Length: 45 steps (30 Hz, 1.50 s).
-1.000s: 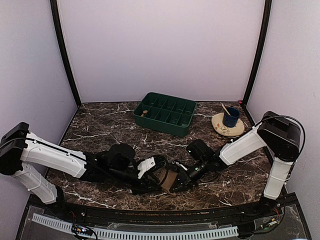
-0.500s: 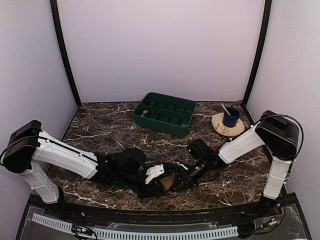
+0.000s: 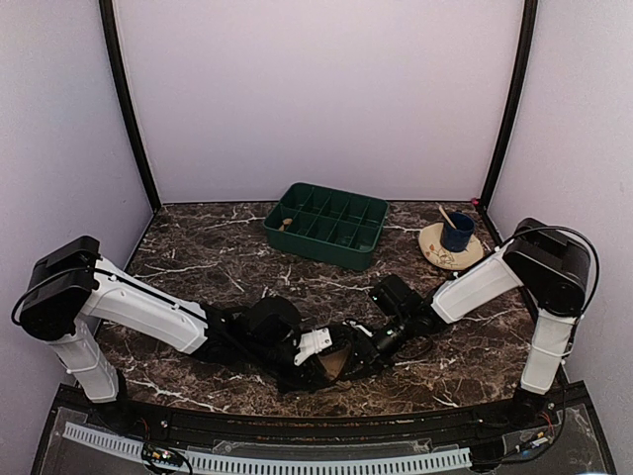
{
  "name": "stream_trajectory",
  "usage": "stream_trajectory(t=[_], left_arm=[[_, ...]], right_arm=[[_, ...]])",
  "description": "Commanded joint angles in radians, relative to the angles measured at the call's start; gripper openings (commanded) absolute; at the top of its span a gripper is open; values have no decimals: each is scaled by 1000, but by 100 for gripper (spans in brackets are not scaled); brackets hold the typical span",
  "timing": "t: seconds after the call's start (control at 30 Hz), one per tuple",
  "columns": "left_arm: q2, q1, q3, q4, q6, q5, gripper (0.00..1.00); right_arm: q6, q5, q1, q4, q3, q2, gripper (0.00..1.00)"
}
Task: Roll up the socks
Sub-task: Roll the sock at the center of the board.
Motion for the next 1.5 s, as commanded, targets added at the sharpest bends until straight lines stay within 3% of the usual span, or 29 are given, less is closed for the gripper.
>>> stream_trajectory(t=[0.0, 1.03, 1.47], left_arm=[[2, -5, 26, -3, 15, -35, 28], [97, 17, 51, 2, -17, -108, 22], [146, 67, 60, -40, -49, -65, 11]], right_arm=[[-15, -8, -9, -15, 17, 11, 4], [-37, -2, -9, -76, 45, 10, 4], [-92, 86, -16, -185, 94, -8, 30]])
